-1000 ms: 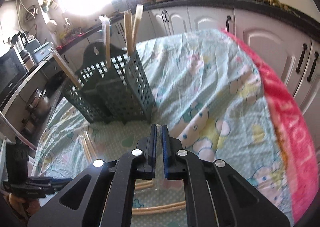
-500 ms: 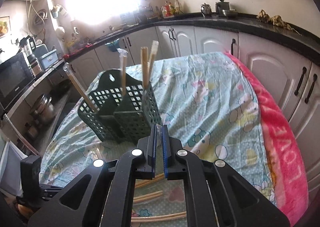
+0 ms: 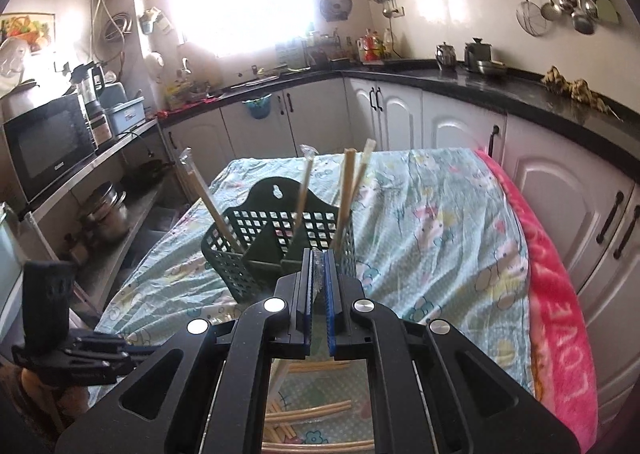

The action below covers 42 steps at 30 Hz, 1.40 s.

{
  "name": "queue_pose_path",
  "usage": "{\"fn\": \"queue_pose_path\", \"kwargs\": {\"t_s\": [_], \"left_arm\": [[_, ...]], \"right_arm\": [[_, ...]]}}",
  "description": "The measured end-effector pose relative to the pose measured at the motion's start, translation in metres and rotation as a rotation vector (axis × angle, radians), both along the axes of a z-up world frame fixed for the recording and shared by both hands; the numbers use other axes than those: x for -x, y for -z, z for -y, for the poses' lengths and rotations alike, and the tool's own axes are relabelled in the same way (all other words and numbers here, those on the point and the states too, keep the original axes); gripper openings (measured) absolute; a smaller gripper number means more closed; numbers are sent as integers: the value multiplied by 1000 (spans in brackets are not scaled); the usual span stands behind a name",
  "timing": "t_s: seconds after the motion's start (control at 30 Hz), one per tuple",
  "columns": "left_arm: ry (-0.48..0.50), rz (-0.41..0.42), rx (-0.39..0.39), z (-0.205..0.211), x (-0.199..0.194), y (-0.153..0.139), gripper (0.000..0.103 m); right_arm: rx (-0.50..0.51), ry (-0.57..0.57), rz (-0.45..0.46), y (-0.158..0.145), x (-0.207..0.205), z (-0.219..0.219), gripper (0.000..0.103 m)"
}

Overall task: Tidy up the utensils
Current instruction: 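Lift both held chopsticks upright and carry them above the green caddy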

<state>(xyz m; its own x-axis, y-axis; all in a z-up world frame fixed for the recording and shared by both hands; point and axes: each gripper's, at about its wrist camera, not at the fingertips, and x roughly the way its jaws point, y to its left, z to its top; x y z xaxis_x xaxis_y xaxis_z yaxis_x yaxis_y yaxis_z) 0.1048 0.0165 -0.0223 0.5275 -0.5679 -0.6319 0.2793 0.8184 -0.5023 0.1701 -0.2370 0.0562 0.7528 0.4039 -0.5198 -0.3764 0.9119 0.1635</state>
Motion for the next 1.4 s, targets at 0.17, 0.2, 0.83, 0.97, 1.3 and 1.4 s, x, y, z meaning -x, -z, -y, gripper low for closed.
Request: {"fn": "queue_pose_path", "kwargs": {"t_s": [0.17,0.2,0.83,0.97,1.3,1.4], "left_arm": [[7,58,-2,3,-7,-24,3],[9,69,-2,4,-7,-29,3],[22,245,-4,0,-10,-106,3],[9,301,4,-9,-8,-133,3],[-53,407,-19,-25,-12,-185,3],[-74,427,-39,-30,-14,-194,3]], "right_arm": [[10,-23,24,-10,1,-8,5],[12,-26,28,-12,2,-9,5],[-17,-92,130,-60,2,-25,4],[-31,-106,171,-78,2,-29,4],[-82,-145,240,-120,-10,-41,4],[-88,-152,262,-132,-15,-47,4]]}}
